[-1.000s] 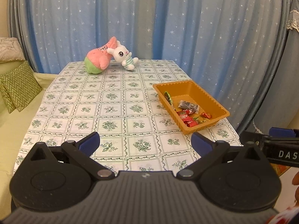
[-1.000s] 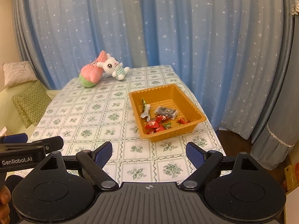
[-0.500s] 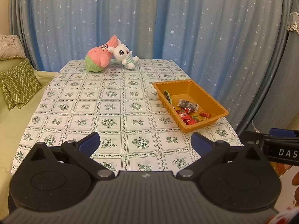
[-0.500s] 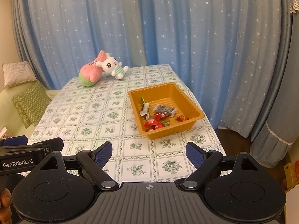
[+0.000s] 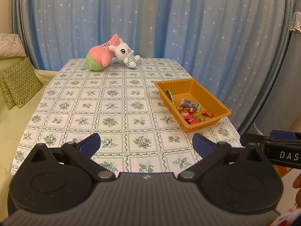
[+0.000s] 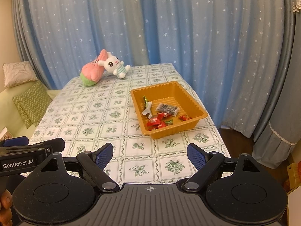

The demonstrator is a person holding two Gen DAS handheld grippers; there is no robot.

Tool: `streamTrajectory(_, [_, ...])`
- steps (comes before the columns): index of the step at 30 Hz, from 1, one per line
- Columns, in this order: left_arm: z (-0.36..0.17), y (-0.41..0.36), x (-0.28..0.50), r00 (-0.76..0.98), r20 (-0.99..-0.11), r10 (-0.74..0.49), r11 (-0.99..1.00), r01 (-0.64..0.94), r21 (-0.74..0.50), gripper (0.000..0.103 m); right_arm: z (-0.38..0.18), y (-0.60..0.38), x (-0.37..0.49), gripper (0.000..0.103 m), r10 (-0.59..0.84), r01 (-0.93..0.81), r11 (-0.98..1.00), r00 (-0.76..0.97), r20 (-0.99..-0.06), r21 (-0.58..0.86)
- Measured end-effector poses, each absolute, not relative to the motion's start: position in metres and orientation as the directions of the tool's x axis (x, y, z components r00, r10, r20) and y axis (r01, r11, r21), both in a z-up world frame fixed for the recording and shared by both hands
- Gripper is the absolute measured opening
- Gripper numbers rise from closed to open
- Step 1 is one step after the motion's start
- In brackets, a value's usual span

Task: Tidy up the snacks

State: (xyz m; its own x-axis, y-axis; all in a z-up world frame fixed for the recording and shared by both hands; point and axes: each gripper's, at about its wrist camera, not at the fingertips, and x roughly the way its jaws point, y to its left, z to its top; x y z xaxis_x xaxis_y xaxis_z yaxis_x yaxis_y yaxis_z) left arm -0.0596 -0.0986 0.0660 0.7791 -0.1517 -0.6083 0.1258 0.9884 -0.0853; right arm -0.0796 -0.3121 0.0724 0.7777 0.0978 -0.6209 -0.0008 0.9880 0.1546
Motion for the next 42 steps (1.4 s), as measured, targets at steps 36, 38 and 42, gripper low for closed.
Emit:
streamTrajectory(36, [0.0616, -0.0976, -0.0592, 0.775, -0.613, -0.151, 0.988, 0.126, -0.085, 0.103, 0.0699, -0.3135, -0.0788, 0.086, 0.097, 0.001, 0.988, 0.777, -0.622, 0.155])
streamTrajectory(38, [0.0609, -0.0975, -0.0593, 0.775, -0.614, -0.151, 0.988, 0.127, -0.084, 0.103, 0.0699, -0.3137, -0.0787, 0.086, 0.098, 0.000, 0.988, 0.777, -0.622, 0.156])
streamTrajectory(42, [0.0606, -0.0976, -0.0594, 0.775, -0.613, -0.153, 0.988, 0.128, -0.085, 0.103, 0.0699, -0.3141, -0.0786, 0.086, 0.098, 0.000, 0.988, 0.776, -0.623, 0.156])
